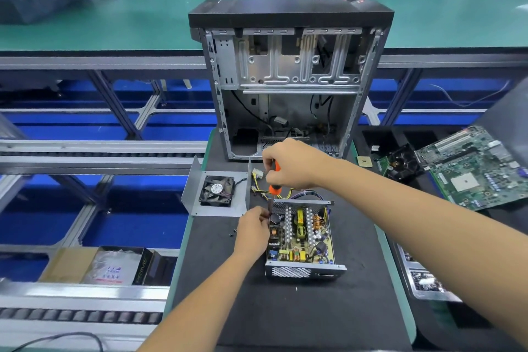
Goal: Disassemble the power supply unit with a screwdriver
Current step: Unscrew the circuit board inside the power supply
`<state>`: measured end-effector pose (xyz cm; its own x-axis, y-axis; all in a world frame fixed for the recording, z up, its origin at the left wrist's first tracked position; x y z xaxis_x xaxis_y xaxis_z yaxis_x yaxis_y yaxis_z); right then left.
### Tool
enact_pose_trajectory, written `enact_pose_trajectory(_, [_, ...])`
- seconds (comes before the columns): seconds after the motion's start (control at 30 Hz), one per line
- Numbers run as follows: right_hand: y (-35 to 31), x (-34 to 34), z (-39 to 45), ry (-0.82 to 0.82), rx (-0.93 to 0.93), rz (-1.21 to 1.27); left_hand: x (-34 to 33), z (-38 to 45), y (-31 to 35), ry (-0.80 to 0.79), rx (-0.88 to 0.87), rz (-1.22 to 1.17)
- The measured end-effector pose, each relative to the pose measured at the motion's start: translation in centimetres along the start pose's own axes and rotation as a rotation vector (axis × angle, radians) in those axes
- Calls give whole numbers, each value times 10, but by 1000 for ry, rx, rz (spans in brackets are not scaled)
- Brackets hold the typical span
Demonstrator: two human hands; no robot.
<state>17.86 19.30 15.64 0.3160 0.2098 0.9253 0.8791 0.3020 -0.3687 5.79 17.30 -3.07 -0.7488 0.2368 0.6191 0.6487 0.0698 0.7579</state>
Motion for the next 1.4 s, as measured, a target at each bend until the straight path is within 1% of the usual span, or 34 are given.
enact_pose_trajectory(0.2, [0, 5, -2, 6, 11, 39, 5, -6, 0, 4, 22, -85])
enact_pose_trajectory(0.37, [-3, 2, 1, 9, 18, 42, 9, -11, 1, -26, -38, -37])
enact_pose_trajectory(0.53, [-6, 1, 3, 6, 28, 86, 16, -14, -3, -15, -17, -100])
enact_pose_trajectory(0.63, [-6, 3, 2, 23, 27, 89, 19, -16, -4, -7, -26, -94])
enact_pose_trajectory(0.7, [-7, 4, 2, 38, 27, 99, 21, -18, -4, 12, -31, -59])
enact_pose_trajectory(0.83, [-9, 10, 1, 65, 34, 96, 30, -22, -7, 59, -79, 134])
enact_pose_trajectory(0.9, [-11, 12, 1, 61, 44, 83, 37, -25, -13, 88, -78, 186])
enact_pose_trajectory(1.13, [-18, 2, 4, -23, 87, 31, 48, -32, -27, 173, -4, 140])
enact_pose_trajectory(1.3, [-22, -4, 2, -75, 117, 11, 50, -27, -36, 192, -26, 240])
enact_pose_trajectory(1.4, [-25, -6, 0, -100, 153, -8, 48, -24, -40, 173, -62, 267])
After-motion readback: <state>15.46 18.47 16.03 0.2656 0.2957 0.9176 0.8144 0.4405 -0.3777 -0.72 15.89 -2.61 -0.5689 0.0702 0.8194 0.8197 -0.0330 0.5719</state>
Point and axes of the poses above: each hand's wrist, its own z-axis towards the middle knuckle, its own x-axis out of the back of the hand, y = z × x, the point moved 3 cm from there along z, towards the middle knuckle, and after that the axes turned 4 degrees about x, right-handed, at the moved point
